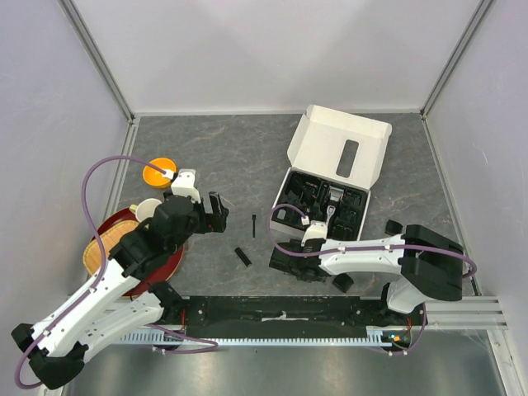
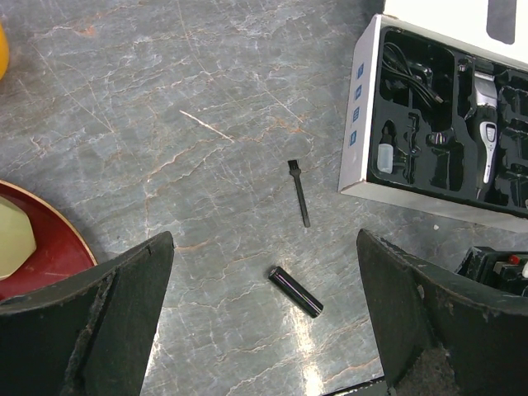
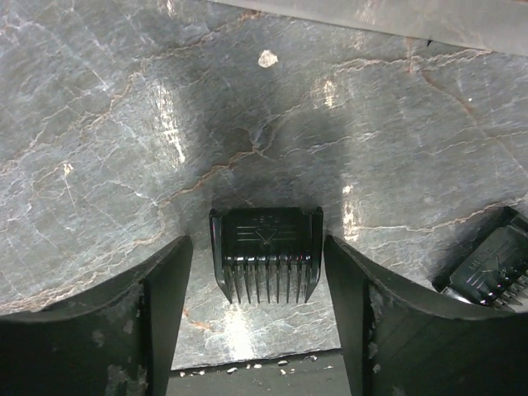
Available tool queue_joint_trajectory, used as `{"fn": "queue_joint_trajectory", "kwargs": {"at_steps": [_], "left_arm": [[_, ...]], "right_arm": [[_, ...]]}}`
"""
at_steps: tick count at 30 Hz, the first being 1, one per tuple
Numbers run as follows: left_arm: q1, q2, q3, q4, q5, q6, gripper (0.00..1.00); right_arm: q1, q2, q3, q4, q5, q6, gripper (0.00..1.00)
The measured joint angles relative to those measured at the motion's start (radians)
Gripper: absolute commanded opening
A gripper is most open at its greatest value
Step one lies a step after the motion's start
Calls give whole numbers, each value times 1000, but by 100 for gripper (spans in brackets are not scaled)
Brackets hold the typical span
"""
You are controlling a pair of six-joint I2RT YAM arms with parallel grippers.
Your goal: Sort the hair-cutting tools
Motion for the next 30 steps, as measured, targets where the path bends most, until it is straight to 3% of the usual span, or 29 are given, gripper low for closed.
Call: {"fn": "queue_joint_trajectory", "kwargs": {"at_steps": [14,22,30], "left_arm": [[0,3,0,0,-1,0,98],[0,2,0,-1,-5,0,98],[0,-6,0,-2,-32,0,98]], "right_arm": [[-6,-18,60,3,62,-39,44],[-37,-50,164,1,111,-90,43],[-193,-57,248,0,176,-182,44]]}}
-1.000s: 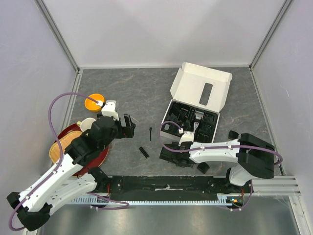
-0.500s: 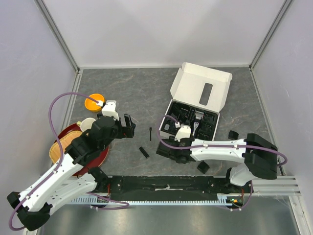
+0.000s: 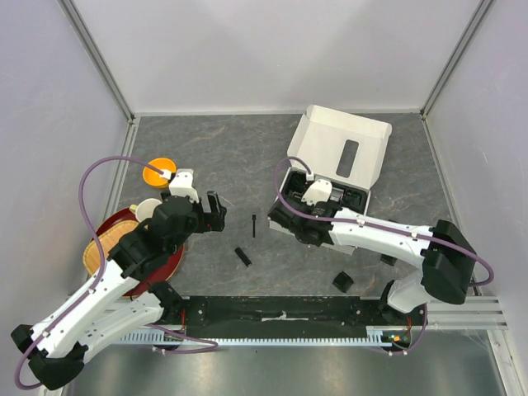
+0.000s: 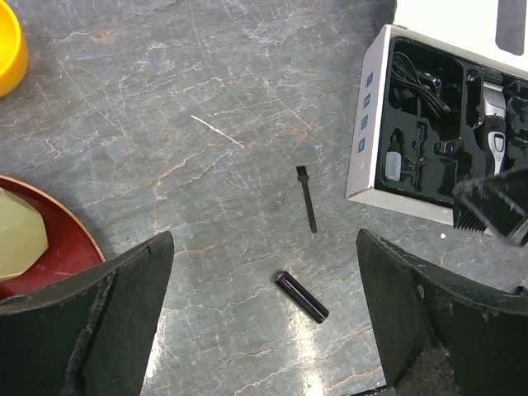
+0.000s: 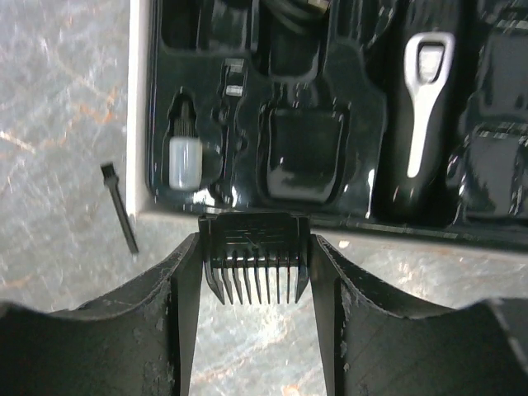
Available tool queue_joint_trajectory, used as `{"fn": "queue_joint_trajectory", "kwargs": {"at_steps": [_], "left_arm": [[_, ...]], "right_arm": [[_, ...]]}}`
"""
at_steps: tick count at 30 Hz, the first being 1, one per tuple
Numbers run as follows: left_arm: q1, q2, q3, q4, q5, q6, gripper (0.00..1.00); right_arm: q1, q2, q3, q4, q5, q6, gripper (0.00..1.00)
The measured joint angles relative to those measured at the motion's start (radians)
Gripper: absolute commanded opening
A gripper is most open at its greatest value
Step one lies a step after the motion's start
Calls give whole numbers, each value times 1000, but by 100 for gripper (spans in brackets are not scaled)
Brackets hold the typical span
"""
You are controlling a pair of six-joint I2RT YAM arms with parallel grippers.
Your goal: Sort the hair-cutting tools
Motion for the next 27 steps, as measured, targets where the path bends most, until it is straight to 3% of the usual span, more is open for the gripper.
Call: {"fn": "queue_joint_trajectory", "kwargs": {"at_steps": [9,27], "left_arm": [[0,0,0,0,-1,0,98],[0,27,-1,0,1,0,98]], "right_arm": [[-111,47,50,9,49,-75,47],[-171,114,25,84,57,-116,47]]}}
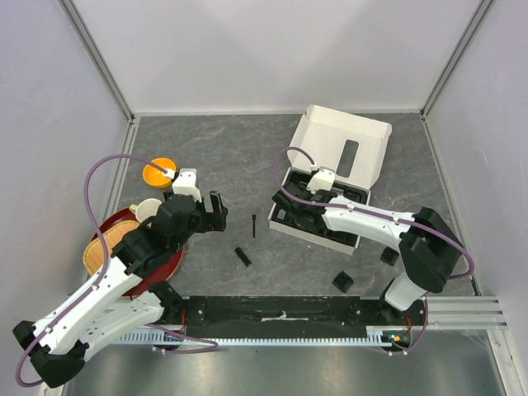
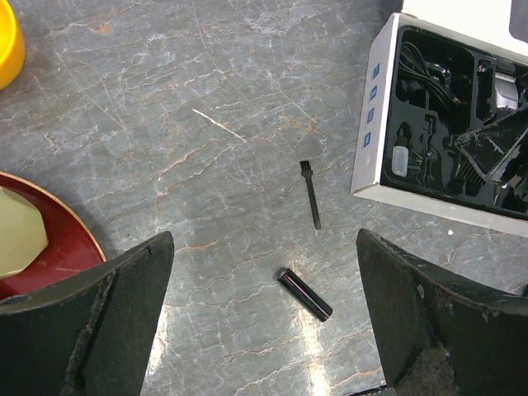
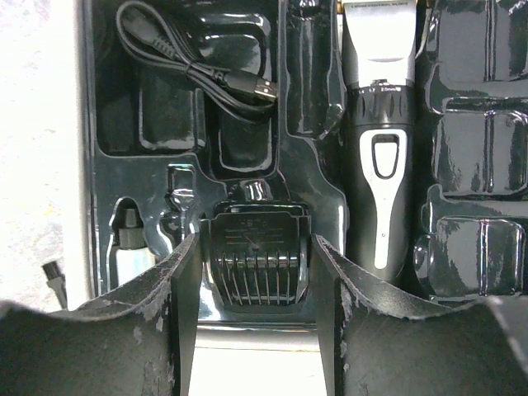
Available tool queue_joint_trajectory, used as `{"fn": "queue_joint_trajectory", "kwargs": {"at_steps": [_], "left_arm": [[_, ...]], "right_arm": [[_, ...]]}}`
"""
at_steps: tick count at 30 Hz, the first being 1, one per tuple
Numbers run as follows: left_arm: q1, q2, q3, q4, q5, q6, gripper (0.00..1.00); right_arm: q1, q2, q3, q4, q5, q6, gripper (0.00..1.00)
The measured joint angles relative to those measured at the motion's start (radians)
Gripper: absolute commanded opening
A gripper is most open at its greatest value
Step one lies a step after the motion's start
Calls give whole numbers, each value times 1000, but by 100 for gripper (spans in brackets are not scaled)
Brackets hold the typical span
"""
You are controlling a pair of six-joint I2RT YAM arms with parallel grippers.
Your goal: Sort the hair-cutting tools
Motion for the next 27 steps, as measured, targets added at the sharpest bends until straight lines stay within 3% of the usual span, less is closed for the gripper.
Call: {"fn": "queue_joint_trajectory", "kwargs": {"at_steps": [18,27], "left_arm": [[0,6,0,0,0,0,98],[0,6,0,0,0,0,98]], "right_arm": [[-1,39,-41,45,-13,-2,47],[-2,39,-43,52,-13,0,67]]}}
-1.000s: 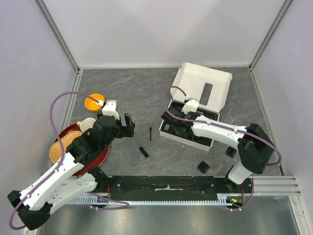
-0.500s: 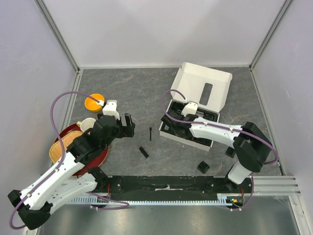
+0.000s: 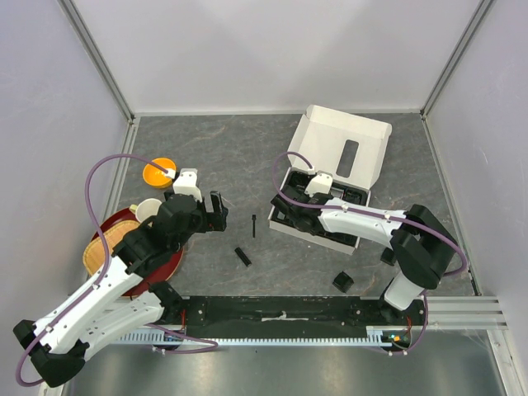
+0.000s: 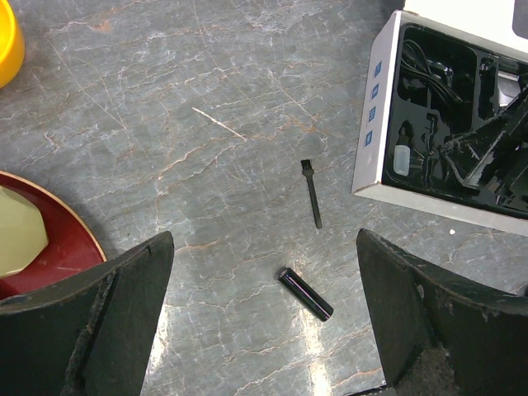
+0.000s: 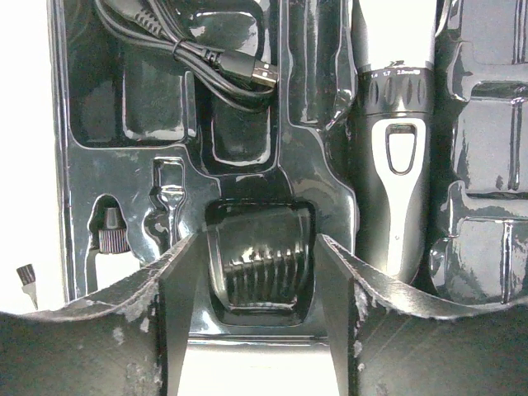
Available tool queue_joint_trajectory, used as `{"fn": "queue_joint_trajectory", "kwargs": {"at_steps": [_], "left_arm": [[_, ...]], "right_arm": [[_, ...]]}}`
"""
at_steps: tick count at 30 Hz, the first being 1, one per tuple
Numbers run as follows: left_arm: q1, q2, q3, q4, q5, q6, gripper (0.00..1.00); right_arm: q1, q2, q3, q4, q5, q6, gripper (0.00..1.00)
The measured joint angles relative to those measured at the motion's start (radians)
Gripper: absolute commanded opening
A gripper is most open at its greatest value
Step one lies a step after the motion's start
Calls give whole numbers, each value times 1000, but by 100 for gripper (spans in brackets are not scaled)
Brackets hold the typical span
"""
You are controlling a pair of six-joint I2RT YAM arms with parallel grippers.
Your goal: Sort the hair-cutting tools
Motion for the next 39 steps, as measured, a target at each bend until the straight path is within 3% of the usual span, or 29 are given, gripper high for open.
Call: {"fn": "queue_joint_trajectory", "kwargs": {"at_steps": [10,18,29,39], "left_arm": [[0,0,0,0,0,0,98],[0,0,0,0,0,0,98],[0,0,0,0,0,0,98],[0,0,0,0,0,0,98]], "right_arm": [[0,-2,0,7,-1,3,70],[0,-24,0,-5,0,-8,54],[-2,-29,0,5,-10,-62,44],[-13,24,0,47,-35,-86,41]]}}
